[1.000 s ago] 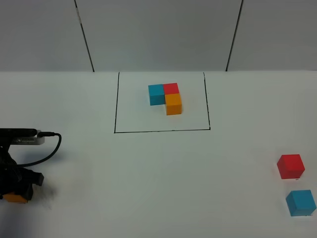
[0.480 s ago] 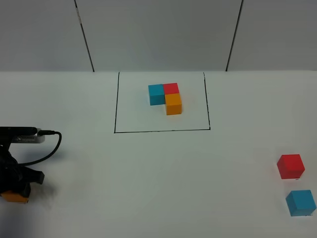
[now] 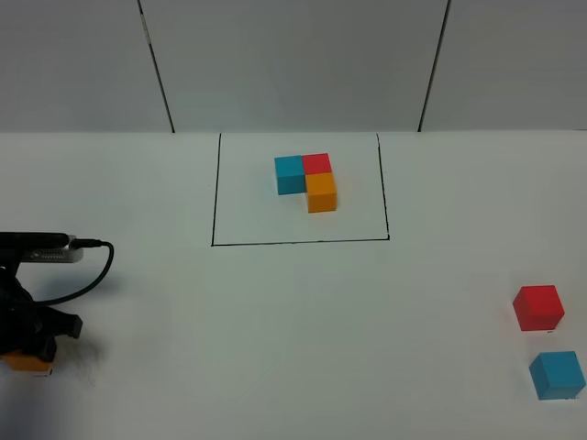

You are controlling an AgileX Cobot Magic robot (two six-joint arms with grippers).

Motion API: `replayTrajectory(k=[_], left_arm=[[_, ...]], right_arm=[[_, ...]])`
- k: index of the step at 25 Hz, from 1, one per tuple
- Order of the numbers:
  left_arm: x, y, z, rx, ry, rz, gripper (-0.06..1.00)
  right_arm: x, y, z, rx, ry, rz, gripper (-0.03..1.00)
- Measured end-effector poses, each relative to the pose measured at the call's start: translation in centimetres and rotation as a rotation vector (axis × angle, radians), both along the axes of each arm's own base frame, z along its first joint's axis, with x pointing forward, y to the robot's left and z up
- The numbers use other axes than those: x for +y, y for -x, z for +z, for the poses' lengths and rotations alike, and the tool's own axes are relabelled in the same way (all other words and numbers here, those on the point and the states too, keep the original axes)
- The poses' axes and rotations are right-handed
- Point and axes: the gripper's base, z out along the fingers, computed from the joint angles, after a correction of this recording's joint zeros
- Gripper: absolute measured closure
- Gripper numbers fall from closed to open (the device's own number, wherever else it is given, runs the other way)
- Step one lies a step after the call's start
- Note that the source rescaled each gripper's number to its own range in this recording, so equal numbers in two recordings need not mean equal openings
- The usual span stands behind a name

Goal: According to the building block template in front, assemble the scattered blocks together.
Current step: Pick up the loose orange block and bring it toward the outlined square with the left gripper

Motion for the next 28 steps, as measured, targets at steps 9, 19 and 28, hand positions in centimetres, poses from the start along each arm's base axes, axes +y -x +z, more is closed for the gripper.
replayTrajectory(k=[9,19,28], left_arm=[[0.0,-0.4,0.4,-0.002,-0.001,0.0,0.94],[-0.9,-4.1,6.7,0.095,0.029,-0.071,0.94],[-12.1,-5.8,12.2,-0.034,0.033,-0.513,0.94]], right_arm=[[0.0,0.0,0.0,0.0,0.0,0.0,0.8],[0.0,0.0,0.0,0.0,0.0,0.0,0.8],[0.0,0.0,0.0,0.0,0.0,0.0,0.8]])
